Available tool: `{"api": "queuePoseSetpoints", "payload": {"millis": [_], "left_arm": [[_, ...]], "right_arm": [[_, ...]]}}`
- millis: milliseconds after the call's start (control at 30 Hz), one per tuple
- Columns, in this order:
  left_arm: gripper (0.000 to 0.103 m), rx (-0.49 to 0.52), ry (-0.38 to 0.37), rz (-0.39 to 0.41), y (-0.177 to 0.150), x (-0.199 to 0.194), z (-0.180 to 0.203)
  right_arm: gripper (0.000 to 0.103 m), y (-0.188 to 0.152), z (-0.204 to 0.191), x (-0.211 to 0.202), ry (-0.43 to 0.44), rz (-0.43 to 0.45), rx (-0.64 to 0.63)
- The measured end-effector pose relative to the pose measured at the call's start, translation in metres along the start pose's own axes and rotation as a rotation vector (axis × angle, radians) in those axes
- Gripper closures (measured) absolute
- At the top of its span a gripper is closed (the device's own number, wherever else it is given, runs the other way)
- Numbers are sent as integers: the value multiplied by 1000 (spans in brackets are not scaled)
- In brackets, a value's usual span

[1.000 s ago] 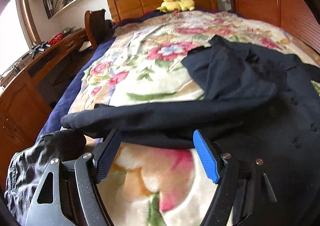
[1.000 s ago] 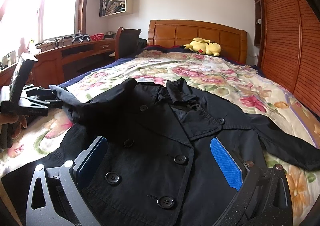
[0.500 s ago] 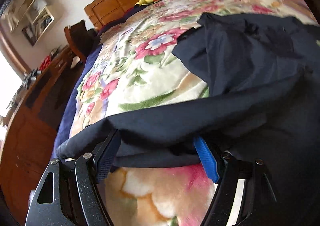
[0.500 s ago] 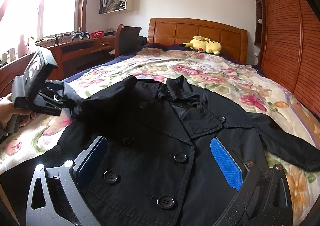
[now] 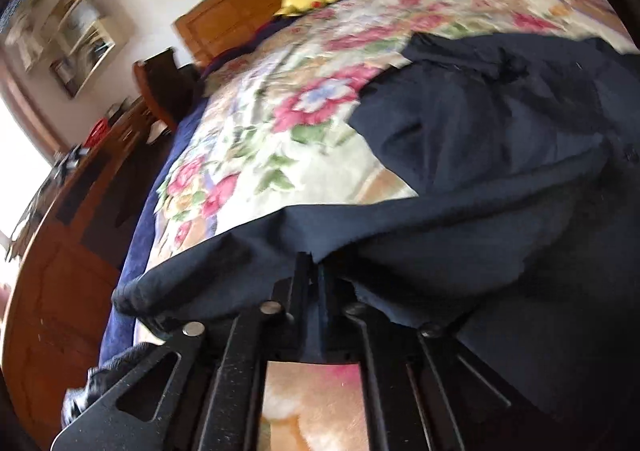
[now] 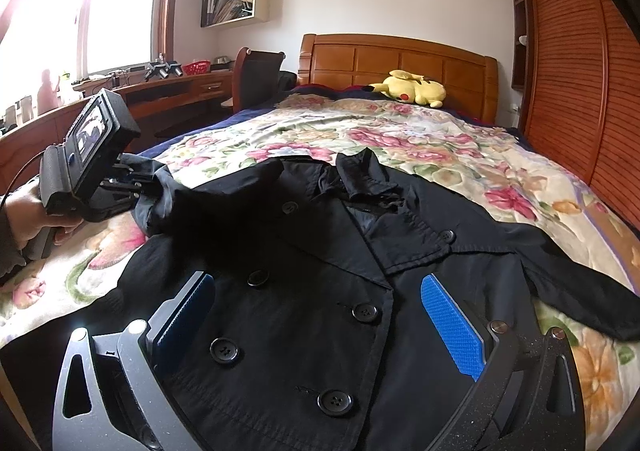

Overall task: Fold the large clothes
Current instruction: 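Carry the sleeve further across the coat front with the left gripper and release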

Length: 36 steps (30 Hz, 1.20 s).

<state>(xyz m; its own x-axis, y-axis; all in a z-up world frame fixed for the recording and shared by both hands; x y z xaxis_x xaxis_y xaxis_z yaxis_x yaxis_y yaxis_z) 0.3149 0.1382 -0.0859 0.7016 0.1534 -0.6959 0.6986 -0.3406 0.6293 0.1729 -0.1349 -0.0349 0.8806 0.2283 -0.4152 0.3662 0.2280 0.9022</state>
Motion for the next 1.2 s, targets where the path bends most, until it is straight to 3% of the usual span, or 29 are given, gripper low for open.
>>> {"api": "queuePoseSetpoints", "payload": {"millis": [333,667,867,1100,1167,1200], "left_arm": [[102,-64,-16,151,40,-52,7],[102,3,-155,286,95,-106,97],[102,-17,-216,251,77,-110,128],[87,-66,-350,194,30,-122,145],[79,-70,-359,199,22,-130,145],[69,-75,-365,204,19,-134,144]], "right_arm": [[0,3,3,-4,11,10,12],[0,3,32,-24,-45,28,61],[0,-4,40,-19,-54,6,84],[0,-2,35,-17,-38,-6,73],[0,-1,36,-17,-39,-5,72],[0,-1,36,-17,-40,-5,73]]}}
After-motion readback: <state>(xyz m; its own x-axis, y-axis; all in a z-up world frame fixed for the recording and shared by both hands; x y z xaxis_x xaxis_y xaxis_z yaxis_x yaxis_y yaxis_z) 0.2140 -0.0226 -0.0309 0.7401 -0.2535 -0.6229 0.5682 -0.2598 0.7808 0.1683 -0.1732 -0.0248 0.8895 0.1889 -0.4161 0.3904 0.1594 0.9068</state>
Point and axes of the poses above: each gripper's, at about its wrist camera, not at the fingertips, and x roughly the way its jaws point, z to its right, y to its top, the point moved 9 cm from there along x, roughly the way its jaws point, and after that the axes turned 6 degrees about -y, right-handed, at the moved point
